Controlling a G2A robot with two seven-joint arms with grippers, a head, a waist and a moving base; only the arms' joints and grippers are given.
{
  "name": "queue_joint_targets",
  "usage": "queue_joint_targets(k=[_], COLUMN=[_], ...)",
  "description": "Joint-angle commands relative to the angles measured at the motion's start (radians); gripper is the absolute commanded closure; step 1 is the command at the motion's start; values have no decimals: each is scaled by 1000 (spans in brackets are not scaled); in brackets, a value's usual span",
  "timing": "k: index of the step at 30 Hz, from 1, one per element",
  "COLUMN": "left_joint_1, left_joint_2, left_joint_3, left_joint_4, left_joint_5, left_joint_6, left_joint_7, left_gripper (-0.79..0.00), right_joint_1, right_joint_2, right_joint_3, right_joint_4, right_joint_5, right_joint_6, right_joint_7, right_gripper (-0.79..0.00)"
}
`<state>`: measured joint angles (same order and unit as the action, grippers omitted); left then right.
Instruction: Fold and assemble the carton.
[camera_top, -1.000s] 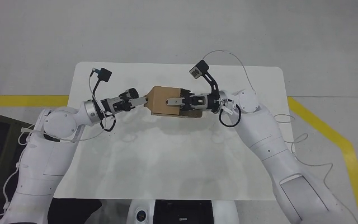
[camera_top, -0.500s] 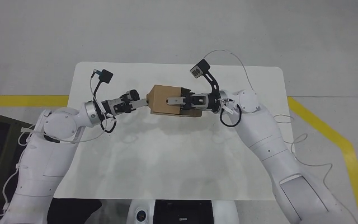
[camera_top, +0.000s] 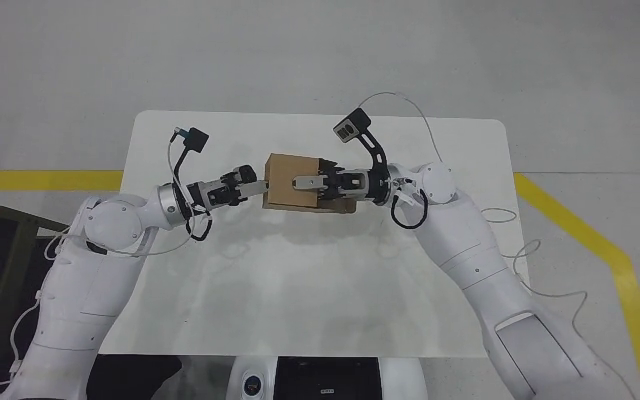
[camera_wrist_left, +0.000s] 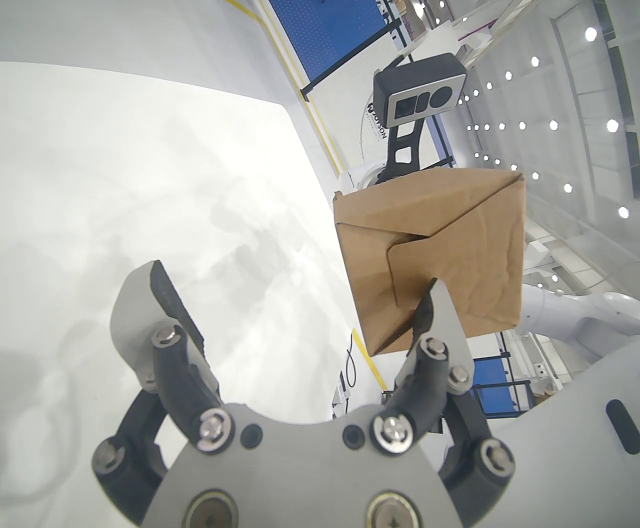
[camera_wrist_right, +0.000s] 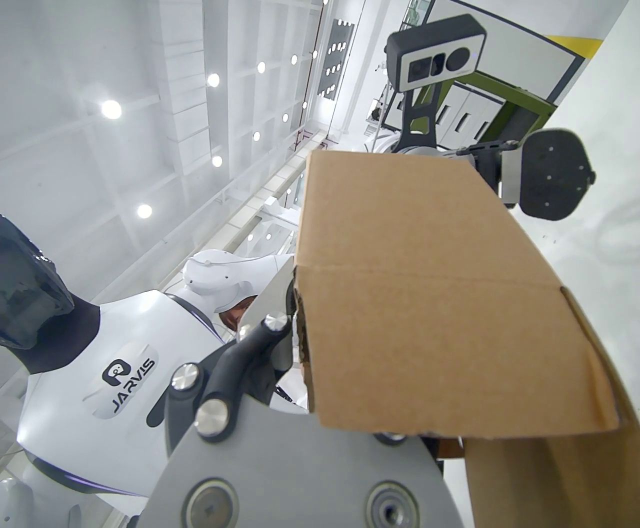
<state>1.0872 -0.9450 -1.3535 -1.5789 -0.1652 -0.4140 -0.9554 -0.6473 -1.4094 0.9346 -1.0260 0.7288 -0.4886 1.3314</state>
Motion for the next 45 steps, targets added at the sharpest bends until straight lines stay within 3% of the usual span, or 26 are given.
queue_joint_targets(k=[1,32,45], left_joint_1=[-4,-20,-35], left_joint_2=[-1,-3,-5], left_joint_3=[4,25,42], left_joint_4=[3,26,23], left_joint_5=[-15,-28,-57], left_joint_6=[1,-33,-34], left_joint_7=[-5,4,-9], left_gripper=[-785,-785,-785], right_joint_1=[0,-9,-65], right_joint_2=[-2,-2,6], right_joint_3=[-4,4,21], right_joint_4=[-1,-22,-111], right_joint_5=[5,34,-2], right_joint_6=[1,19,60], right_joint_7=[1,19,-25], right_gripper=[0,0,0])
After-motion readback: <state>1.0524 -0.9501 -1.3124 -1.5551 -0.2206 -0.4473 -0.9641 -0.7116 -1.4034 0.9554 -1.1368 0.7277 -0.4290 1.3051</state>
